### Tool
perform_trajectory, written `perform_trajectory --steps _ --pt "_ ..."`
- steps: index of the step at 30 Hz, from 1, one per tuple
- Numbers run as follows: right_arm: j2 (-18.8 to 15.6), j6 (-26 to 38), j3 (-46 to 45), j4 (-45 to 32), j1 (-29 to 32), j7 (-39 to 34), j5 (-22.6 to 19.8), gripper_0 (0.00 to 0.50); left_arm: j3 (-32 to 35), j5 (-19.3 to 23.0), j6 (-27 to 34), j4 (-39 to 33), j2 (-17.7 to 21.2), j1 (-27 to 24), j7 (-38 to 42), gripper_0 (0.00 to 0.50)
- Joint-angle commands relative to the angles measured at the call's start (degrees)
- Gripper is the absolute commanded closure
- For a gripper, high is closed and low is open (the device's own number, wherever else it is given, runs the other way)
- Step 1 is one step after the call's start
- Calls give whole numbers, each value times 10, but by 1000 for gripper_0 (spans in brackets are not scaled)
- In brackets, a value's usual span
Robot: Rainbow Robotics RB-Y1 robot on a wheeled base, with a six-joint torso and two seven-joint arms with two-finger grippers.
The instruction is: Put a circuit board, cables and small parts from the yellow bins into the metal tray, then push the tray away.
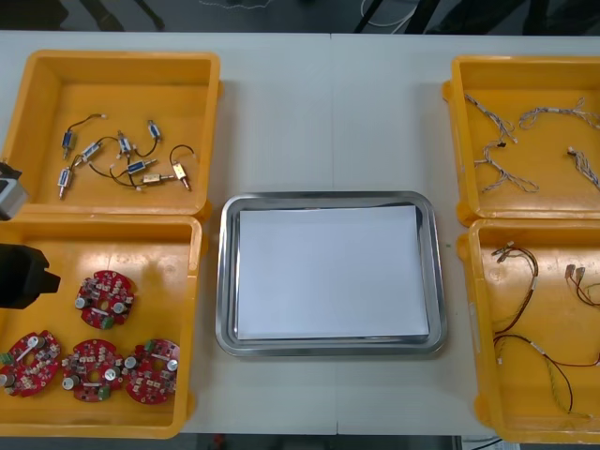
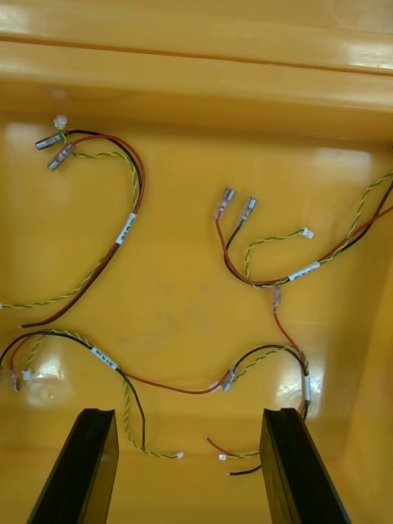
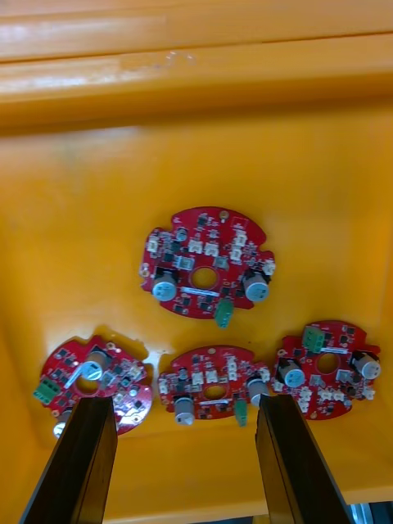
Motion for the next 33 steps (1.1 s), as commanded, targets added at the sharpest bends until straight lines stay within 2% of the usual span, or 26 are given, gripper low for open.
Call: perform_trajectory --steps 1,11,17,24,33 --pt "-22 -21 -22 19 17 25 -11 0 -24 3 -40 -28 6 40 58 0" --pt "-22 -75 -29 75 34 113 -17 0 -69 -23 -151 -31 9 97 48 0" --pt "-22 -112 -29 103 59 129 -23 0 -96 -45 -163 -28 19 101 45 0" --pt "-22 -140 -17 126 86 135 -25 0 -161 -135 -192 -22 27 101 42 0" --pt "-22 -194 15 189 89 152 -21 0 -200 -145 -257 26 43 101 28 0"
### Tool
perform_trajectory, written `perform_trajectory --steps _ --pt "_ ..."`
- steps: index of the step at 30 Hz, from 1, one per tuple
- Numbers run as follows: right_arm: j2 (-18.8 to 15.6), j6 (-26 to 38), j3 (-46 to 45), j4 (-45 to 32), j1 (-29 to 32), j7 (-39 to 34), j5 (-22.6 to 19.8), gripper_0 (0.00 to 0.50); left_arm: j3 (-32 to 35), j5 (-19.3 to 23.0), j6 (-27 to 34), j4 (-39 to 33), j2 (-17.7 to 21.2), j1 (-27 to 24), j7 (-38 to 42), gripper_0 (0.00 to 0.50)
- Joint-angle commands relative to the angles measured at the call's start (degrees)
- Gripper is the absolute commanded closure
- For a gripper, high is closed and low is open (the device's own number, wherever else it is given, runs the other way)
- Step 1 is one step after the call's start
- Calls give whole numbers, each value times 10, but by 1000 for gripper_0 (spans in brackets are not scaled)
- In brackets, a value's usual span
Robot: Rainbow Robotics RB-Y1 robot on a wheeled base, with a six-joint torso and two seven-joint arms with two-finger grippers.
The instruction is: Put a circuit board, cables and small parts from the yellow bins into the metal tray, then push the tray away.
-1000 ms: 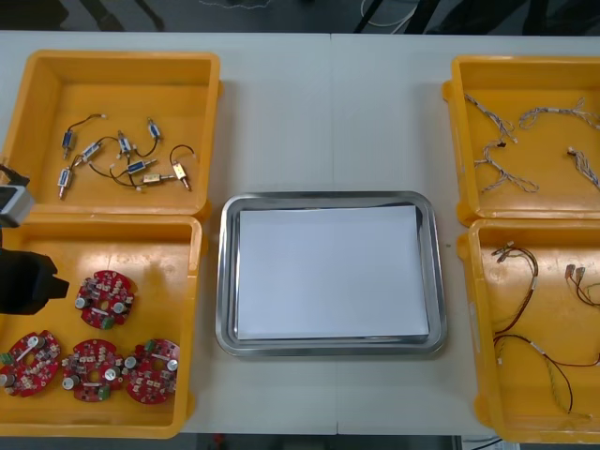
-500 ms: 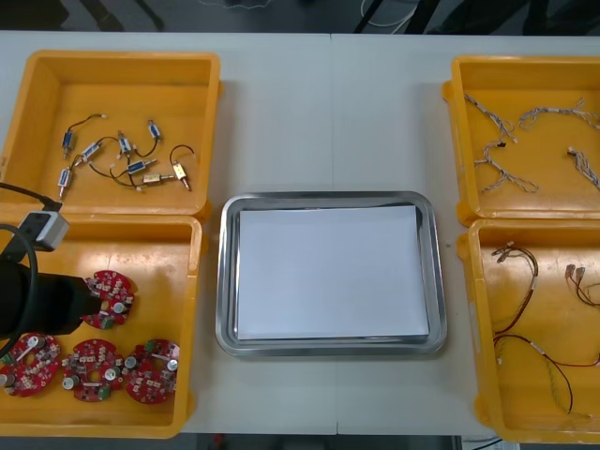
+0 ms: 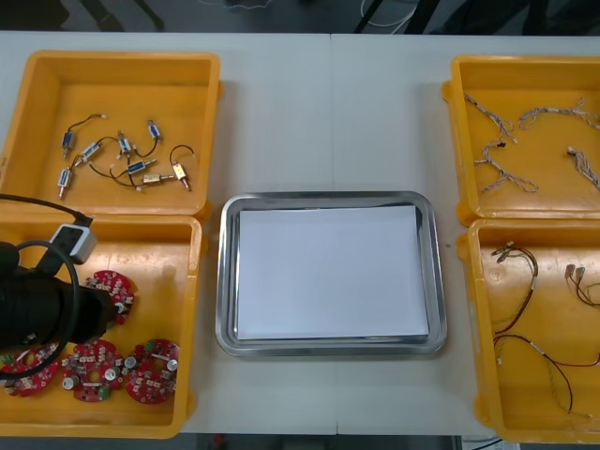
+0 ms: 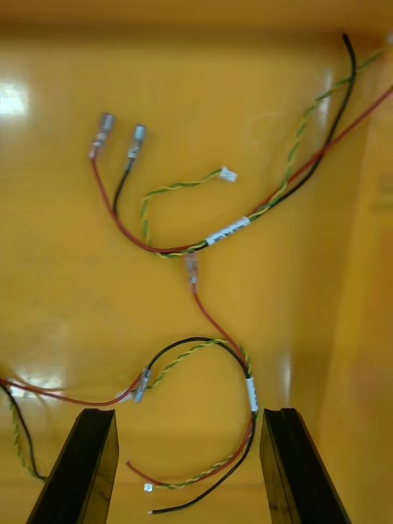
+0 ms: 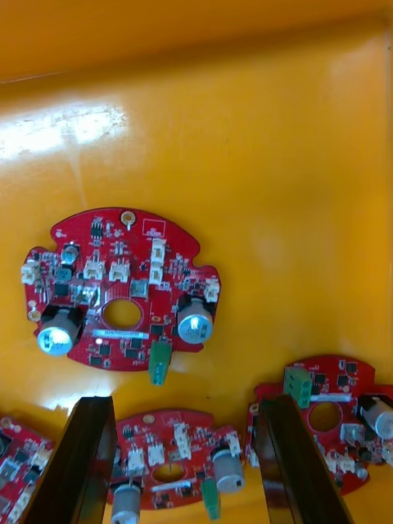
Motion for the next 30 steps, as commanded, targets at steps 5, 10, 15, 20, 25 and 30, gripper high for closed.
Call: perform_trajectory --steps 5,10,15,20,25,30 --pt "-21 -54 40 40 14 32 3 0 -31 -13 -63 37 32 14 10 0" --pt "-25 -88 72 66 14 45 8 0 -36 -18 -72 42 35 21 -1 0" --pt "-35 -112 91 88 15 56 11 0 -37 -19 -100 48 38 38 -12 0" --pt "-43 -114 93 97 21 73 11 0 -50 -32 -120 60 39 42 -20 0" --pt "-43 -125 93 104 30 89 14 0 -69 -45 -165 87 39 41 -21 0" --pt "-44 -151 105 122 31 102 14 0 -81 -57 -182 98 39 40 -21 0"
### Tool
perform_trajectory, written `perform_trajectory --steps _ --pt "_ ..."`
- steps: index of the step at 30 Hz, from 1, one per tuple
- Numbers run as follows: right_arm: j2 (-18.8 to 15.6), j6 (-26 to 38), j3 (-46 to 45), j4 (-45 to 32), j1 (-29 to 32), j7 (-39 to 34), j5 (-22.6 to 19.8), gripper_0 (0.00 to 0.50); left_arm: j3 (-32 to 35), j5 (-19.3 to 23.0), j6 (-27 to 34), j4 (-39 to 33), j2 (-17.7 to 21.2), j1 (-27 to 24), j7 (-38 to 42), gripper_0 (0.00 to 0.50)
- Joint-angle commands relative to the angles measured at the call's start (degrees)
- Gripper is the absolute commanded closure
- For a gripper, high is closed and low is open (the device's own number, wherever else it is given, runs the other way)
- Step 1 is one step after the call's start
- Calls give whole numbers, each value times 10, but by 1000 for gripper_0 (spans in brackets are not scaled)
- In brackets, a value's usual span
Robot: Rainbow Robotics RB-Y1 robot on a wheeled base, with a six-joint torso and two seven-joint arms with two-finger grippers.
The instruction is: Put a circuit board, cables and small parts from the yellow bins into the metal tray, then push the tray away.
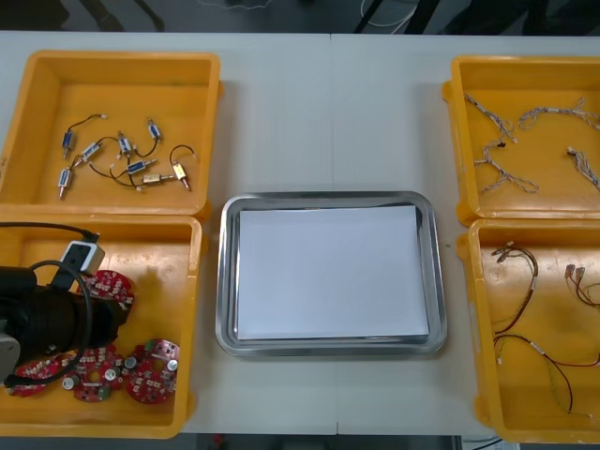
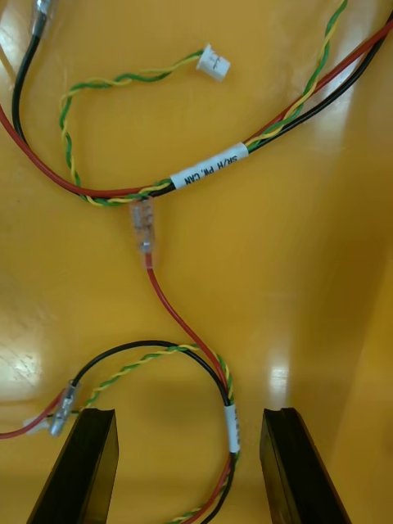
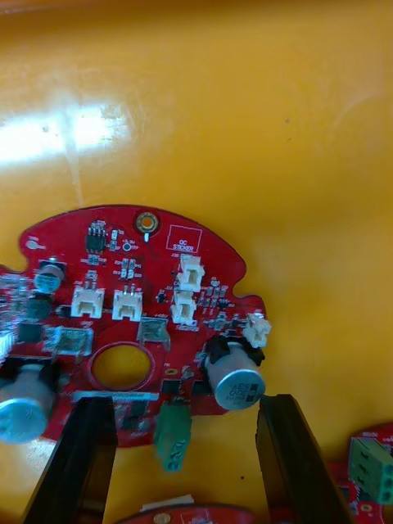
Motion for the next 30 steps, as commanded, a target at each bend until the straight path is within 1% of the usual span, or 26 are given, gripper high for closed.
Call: perform_trajectory --steps 1,9,16,21,25,27,28,29,30 --pt "-24 -24 18 16 18 19 4 0 -18 -17 -14 3 22 14 -21 0" --pt "-23 -22 22 20 20 18 -3 0 -19 -17 -14 2 22 15 -22 0" --pt "-22 -46 38 32 22 17 -7 0 -24 -16 -14 2 22 18 -23 0" --pt "-22 -46 39 33 28 15 -7 0 -24 -17 -18 2 22 22 -24 0" --pt "-22 -46 39 43 28 19 -15 0 -24 -18 -20 2 22 23 -25 0" --pt "-22 -46 42 43 28 18 -18 0 -24 -20 -21 2 22 25 -25 126" --pt "-22 -46 43 43 28 16 -18 0 -24 -22 -20 2 22 27 -26 361" --pt "-22 -46 43 43 29 16 -19 0 -24 -26 -21 2 22 29 -27 500" --pt "-22 -46 43 43 29 16 -20 0 -24 -27 -21 2 22 30 -28 500"
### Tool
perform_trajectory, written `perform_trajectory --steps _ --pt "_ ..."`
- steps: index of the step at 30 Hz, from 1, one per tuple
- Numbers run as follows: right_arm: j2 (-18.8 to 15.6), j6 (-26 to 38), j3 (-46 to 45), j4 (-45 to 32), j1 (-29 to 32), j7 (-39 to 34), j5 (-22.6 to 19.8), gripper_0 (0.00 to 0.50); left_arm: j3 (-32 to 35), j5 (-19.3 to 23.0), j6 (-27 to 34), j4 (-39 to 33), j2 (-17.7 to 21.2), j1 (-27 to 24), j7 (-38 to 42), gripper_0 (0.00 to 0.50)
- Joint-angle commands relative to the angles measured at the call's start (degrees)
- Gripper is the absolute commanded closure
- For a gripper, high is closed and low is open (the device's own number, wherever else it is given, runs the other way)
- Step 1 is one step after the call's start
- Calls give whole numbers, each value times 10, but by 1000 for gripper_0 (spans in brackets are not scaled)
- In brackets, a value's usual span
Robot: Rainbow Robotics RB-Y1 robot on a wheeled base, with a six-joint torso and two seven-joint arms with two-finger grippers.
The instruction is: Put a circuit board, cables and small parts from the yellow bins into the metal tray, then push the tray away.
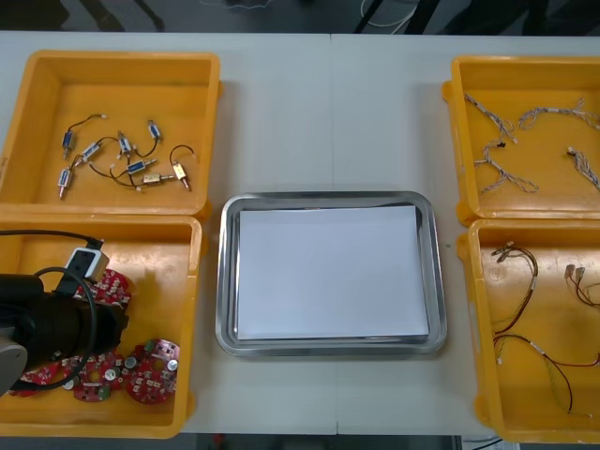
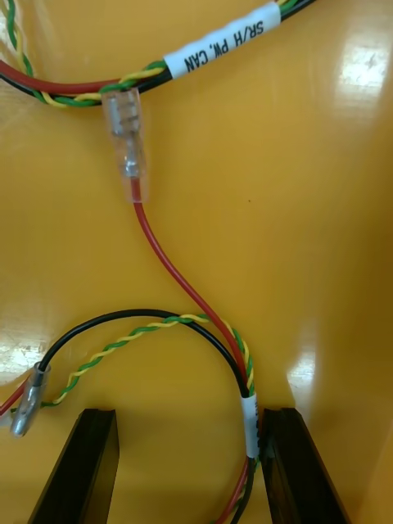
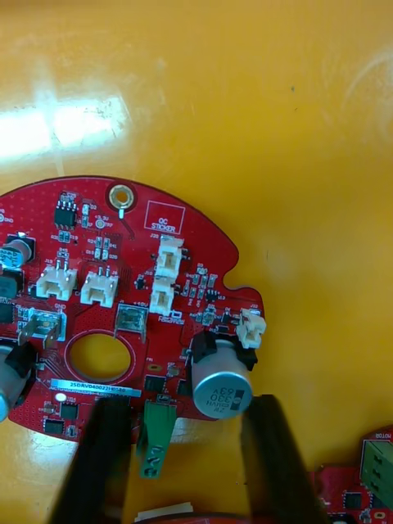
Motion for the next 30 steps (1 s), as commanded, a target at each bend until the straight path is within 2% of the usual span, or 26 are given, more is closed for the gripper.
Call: perform_trajectory --steps 1,13,14,15,16,17,18,25,30 --pt "-21 -4 9 6 20 12 -8 0 -9 -18 -11 -5 22 30 -29 500" --pt "-19 -11 14 22 20 15 -30 0 -7 -22 -18 -6 23 34 -32 500" --pt "-19 -14 16 23 20 17 -32 26 -3 -22 -18 -7 22 34 -32 500" --pt "-19 -17 18 24 21 18 -32 188 0 -22 -17 -8 22 33 -32 500" --pt "-19 -18 18 24 21 19 -31 296 2 -21 -16 -8 22 33 -32 500" --pt "-19 -19 19 23 22 21 -31 456 5 -18 -13 -9 22 31 -32 500" --pt "-19 -19 19 23 22 22 -31 500 7 -17 -11 -10 22 30 -32 500" --pt "-20 -20 19 21 22 25 -34 500 35 -1 81 -26 22 -13 -24 500" --pt "-20 3 -3 -3 22 23 -35 500 80 42 160 -42 22 -53 -19 500"
